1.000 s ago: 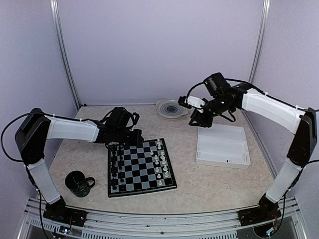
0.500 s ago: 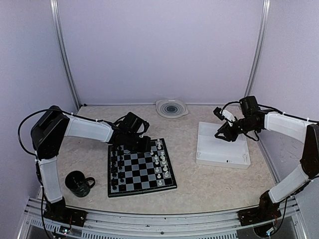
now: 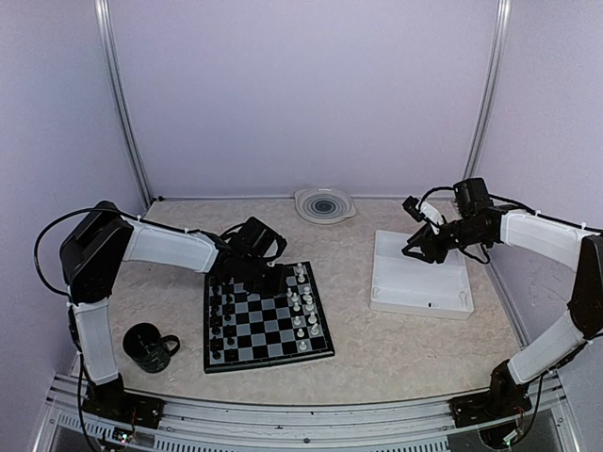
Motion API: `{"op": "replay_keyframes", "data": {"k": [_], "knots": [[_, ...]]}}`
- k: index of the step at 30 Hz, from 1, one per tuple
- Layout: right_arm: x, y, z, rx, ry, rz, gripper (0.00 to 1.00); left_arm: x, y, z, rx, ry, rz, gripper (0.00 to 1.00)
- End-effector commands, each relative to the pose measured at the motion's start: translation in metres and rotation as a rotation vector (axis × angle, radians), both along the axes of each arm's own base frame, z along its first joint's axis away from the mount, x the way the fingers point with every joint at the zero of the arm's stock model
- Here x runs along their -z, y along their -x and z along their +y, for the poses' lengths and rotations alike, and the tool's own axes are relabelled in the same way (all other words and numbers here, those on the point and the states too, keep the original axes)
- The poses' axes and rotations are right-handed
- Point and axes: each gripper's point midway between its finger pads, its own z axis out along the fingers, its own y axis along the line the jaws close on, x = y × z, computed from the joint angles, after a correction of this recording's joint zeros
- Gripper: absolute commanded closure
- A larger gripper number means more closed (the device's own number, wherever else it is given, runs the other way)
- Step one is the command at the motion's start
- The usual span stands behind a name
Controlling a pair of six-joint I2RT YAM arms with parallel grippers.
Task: Set up the chess pieces on the board
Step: Adjust the pawn at f2.
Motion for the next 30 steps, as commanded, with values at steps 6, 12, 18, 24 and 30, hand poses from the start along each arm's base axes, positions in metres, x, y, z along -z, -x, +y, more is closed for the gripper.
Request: {"op": "replay_keyframes", "data": {"k": [6, 12, 18, 24, 30], "knots": [[-0.011, -0.004, 0.003, -0.009, -0.026, -0.024, 0.62, 0.011, 0.0, -0.001, -0.032, -0.027, 0.023, 1.0], [-0.011, -0.001, 0.002, -0.005, -0.021, -0.029, 0.62, 0.01, 0.007, 0.028, -0.096, -0.05, 0.038, 1.0], [-0.009, -0.001, 0.003, -0.013, -0.025, -0.024, 0.62, -0.013, 0.036, 0.007, 0.036, 0.002, 0.029, 1.0], [-0.005, -0.001, 0.004, -0.019, -0.025, -0.008, 0.62, -0.008, 0.04, -0.005, 0.069, 0.016, 0.044, 1.0], [-0.006, -0.001, 0.003, -0.017, -0.022, -0.015, 0.62, -0.005, 0.033, -0.008, 0.067, 0.009, 0.042, 1.0]]}}
